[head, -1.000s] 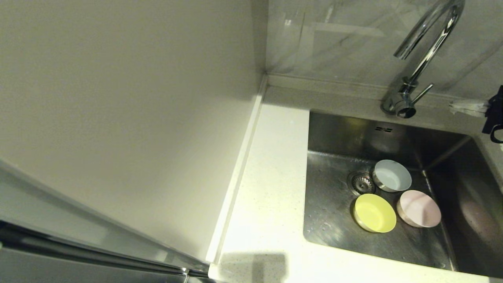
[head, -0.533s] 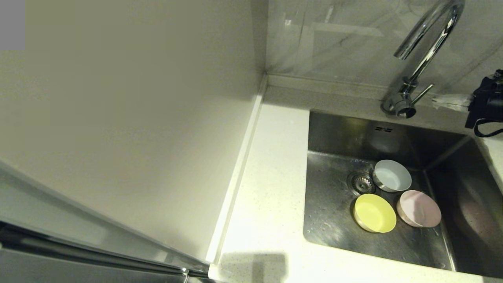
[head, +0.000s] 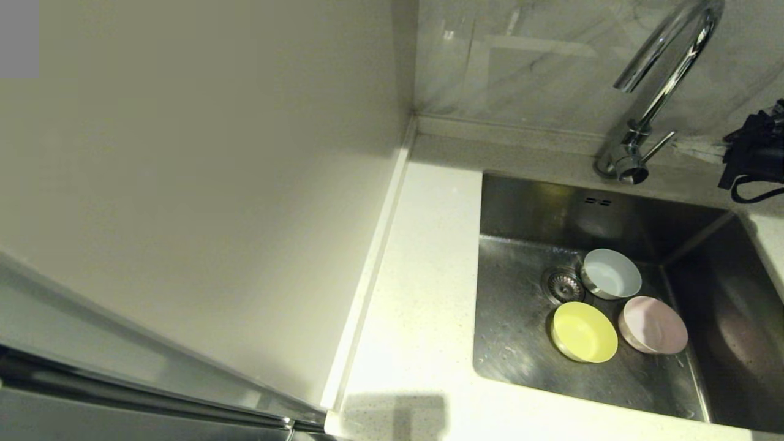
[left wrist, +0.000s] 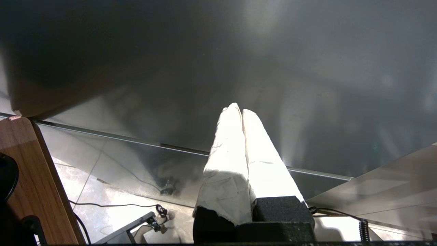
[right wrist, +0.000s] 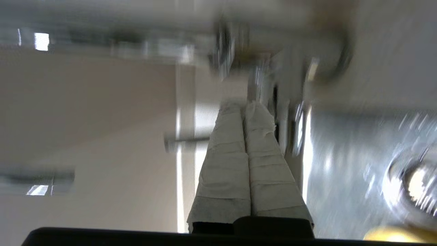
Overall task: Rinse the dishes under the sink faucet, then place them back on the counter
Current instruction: Turn on the faucet
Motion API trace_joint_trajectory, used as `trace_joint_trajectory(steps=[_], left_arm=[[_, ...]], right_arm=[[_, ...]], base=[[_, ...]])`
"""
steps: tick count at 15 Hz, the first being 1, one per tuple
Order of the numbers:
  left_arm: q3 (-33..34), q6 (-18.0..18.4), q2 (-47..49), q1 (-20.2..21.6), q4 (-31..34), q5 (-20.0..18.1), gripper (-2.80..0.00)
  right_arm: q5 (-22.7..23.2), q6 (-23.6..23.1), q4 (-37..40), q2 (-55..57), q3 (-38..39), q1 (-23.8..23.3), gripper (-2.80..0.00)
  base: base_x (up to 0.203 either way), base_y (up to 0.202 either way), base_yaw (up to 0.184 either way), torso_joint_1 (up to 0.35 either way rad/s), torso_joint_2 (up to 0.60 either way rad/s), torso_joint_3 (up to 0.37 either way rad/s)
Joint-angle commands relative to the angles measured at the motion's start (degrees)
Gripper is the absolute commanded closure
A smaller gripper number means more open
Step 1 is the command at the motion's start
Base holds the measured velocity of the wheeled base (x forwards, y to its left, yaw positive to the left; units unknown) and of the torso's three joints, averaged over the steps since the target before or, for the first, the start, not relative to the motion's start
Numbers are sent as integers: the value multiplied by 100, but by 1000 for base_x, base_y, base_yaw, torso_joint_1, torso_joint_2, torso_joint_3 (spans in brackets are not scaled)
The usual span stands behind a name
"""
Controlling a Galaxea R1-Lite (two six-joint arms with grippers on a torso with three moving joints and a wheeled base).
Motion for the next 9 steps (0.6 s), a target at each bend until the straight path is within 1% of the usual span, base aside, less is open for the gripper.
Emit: trace_joint_trajectory(steps=[1, 3, 5, 7, 8, 9], left_arm=[[18, -2, 0, 1, -2, 0, 0], [18, -2, 0, 1, -2, 0, 0], [18, -2, 0, 1, -2, 0, 0], [18, -2, 0, 1, -2, 0, 0], [18, -2, 0, 1, -2, 0, 0], [18, -2, 0, 1, -2, 0, 0]], right_arm=[[-69, 596, -539, 71, -2, 4, 0], [-74, 1230, -789, 65, -2, 54, 0], [-76, 1497, -1019, 51, -2, 226, 0], [-83, 1951, -1152, -2, 5, 331, 0], [-84, 2086, -1156, -24, 23, 356, 0], [-84, 2114, -1151, -33, 73, 388, 0]], base=[[0, 0, 0, 0, 0, 0], [0, 0, 0, 0, 0, 0], [0, 0, 0, 0, 0, 0], [0, 0, 0, 0, 0, 0], [0, 0, 0, 0, 0, 0], [0, 0, 0, 0, 0, 0]])
